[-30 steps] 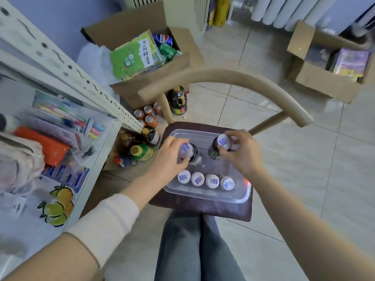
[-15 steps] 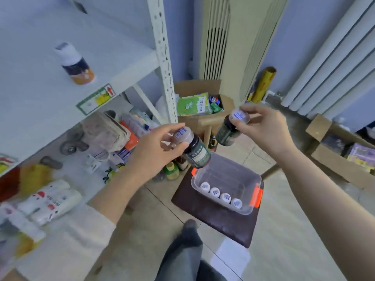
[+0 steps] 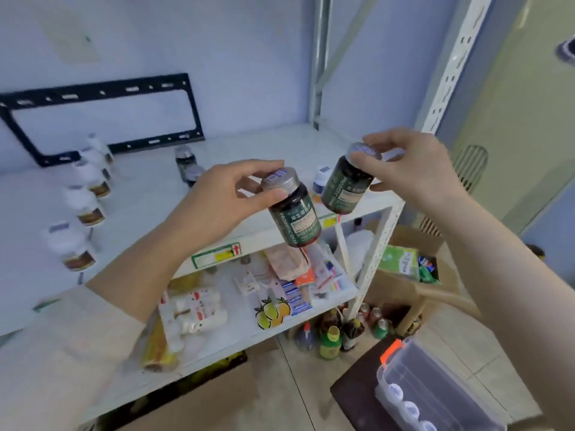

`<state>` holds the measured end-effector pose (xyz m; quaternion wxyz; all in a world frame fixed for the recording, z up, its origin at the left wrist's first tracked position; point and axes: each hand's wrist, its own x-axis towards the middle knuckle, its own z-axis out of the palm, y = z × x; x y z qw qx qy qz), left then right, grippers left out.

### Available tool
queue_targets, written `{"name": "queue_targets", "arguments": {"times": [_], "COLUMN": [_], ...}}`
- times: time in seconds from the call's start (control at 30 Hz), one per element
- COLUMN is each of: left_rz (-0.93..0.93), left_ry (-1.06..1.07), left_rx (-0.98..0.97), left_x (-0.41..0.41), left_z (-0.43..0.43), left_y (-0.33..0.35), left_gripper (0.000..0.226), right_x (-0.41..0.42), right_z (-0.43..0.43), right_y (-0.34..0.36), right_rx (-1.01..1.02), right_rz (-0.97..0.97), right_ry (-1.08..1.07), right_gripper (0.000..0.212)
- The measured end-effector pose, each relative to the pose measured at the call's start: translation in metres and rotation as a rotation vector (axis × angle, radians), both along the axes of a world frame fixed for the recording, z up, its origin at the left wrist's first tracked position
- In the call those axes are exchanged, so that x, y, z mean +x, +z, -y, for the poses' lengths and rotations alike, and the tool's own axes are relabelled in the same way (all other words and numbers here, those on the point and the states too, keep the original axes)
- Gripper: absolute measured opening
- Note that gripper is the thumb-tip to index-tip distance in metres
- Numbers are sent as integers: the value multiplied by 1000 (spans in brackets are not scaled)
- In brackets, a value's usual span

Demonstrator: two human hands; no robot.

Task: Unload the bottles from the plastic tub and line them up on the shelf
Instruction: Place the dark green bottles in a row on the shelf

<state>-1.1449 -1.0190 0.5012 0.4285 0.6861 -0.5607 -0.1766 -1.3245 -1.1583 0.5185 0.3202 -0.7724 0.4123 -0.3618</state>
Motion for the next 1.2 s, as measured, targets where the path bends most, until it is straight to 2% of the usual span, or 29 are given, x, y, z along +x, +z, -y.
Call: {"name": "queue_targets", "arguments": {"times": [0.27,0.57,0.73,0.9,1.2], "left_rz": [82,293,286,250,82], "left_ry": [166,267,318,317,263], "left_rx": [-91,-21,28,133,260], "left_x": [146,263,318,369,421], "left_z": [-15,44,86,131,181], "left_y": [50,55,43,3,-65], "left_gripper": [34,41,44,46,46], "right_x": [161,298,366,437,534], "right_z": [14,67,109,148,198], "right_y": [43,55,47,17,-52], "right_rx": [-51,-66,-65,-21,70], "right_rz": [36,-9,-45,-123,-316], "right_ry": [128,209,284,348,440], "right_gripper": [37,35,46,50,45]}}
